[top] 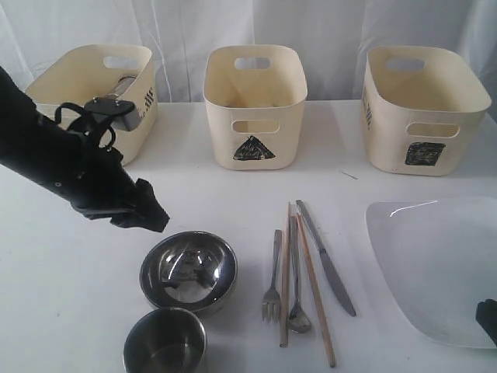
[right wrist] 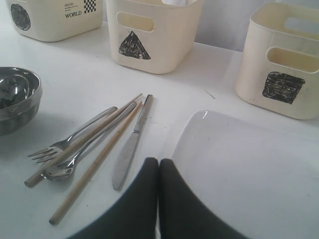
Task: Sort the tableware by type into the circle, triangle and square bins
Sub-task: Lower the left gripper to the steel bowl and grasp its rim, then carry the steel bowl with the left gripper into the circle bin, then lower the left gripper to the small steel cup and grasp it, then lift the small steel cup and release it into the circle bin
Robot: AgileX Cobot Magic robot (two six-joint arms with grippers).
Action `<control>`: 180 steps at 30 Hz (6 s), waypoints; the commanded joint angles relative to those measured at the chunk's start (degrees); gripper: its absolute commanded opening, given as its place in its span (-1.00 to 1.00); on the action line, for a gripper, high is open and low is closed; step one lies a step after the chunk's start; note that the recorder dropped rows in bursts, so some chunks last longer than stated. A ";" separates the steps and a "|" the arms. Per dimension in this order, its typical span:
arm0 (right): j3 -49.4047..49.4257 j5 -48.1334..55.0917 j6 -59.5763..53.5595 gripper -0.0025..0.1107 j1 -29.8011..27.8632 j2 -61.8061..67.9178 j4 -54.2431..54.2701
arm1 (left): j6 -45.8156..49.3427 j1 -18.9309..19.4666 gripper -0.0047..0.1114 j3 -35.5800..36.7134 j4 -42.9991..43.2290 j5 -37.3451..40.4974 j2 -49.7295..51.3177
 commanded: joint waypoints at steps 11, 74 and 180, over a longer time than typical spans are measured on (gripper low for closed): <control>0.31 -0.12 1.81 -0.96 0.09 -0.31 0.06 | -1.46 -0.39 0.22 0.37 -3.89 1.86 8.46; 0.31 -0.12 1.50 -0.96 0.09 -0.31 0.17 | -2.66 21.48 -0.45 -51.86 5.49 -1.89 24.13; 0.31 -0.12 1.50 -0.96 0.09 -0.31 0.17 | -7.41 18.82 -0.36 -42.66 12.41 -19.84 19.52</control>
